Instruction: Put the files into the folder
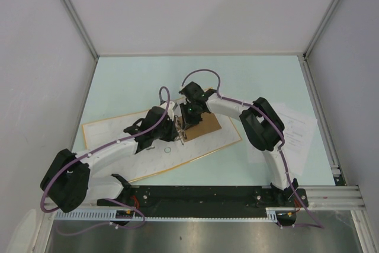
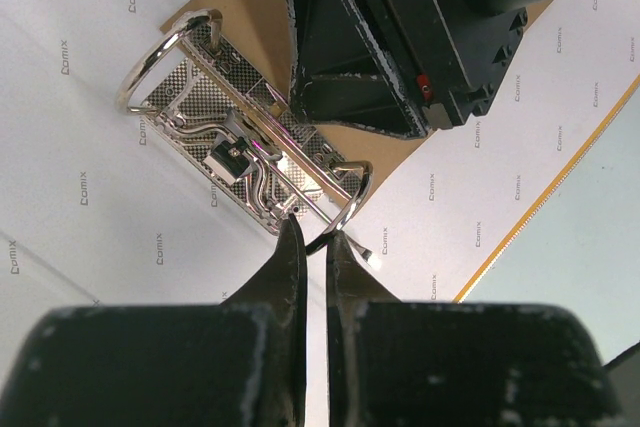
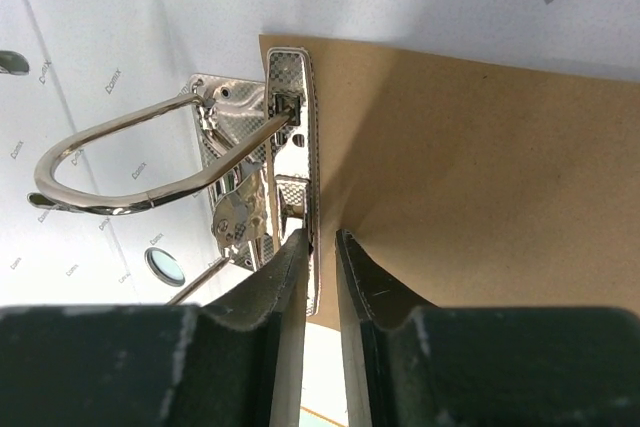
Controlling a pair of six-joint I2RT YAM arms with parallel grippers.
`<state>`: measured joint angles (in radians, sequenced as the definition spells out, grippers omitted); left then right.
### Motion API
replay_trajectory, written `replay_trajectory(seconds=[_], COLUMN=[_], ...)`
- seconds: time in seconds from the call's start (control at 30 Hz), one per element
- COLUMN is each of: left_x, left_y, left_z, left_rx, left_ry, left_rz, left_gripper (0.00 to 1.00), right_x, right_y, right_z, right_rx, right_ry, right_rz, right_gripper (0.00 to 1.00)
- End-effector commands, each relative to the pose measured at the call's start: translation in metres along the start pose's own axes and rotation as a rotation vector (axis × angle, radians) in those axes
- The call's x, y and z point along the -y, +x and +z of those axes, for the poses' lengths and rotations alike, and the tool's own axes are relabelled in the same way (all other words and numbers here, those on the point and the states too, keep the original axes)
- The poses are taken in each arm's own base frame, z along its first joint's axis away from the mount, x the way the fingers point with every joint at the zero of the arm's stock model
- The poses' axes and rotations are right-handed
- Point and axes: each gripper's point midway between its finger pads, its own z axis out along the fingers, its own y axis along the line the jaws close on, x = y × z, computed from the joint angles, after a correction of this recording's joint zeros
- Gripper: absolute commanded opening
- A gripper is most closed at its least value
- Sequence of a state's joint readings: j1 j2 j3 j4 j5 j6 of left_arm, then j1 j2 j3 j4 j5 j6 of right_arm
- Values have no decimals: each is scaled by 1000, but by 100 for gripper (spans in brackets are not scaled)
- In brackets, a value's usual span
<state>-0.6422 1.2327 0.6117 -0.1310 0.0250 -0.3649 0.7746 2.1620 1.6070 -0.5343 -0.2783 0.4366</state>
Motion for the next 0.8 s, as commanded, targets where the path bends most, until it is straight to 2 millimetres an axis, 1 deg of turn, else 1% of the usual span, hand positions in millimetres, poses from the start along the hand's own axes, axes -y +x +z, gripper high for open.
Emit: replay_trajectory(seconds=[0.0, 0.07, 0.13, 0.33, 0.5, 0.6, 0.67, 0.73, 0.77], left_x=[7, 7, 6, 8, 10, 10, 8, 9, 9], left_y=[15, 16, 17, 17, 16, 17, 19, 19, 19], left_z=[-3, -3, -3, -3, -2, -2, -3, -3, -3], left_rx=[-62, -65, -64, -52, -54, -57, -59, -57, -58], left_ry=[12, 15, 15, 34, 42, 42, 35, 38, 43], left_rz=[-70, -61, -46, -37, -42, -40, -41, -46, -47], left_gripper=[0, 0, 0, 0, 0, 0, 0, 0, 0], right_x=[6, 10, 9, 8, 7, -5, -18, -23, -24], right_y=[30, 29, 31, 37, 32, 24, 13, 6, 5], right_z=[2, -1, -2, 6, 11, 6, -7, -11, -10], right_rx=[-120, -128, -141, -185, -173, -158, -128, -107, -109], right_ry=[9, 6, -13, -14, -18, -88, -160, -200, -203], right_rz=[-21, -10, -14, -22, 4, 49, 90, 108, 111], right_gripper=[22, 22, 22, 22, 21, 23, 27, 28, 28])
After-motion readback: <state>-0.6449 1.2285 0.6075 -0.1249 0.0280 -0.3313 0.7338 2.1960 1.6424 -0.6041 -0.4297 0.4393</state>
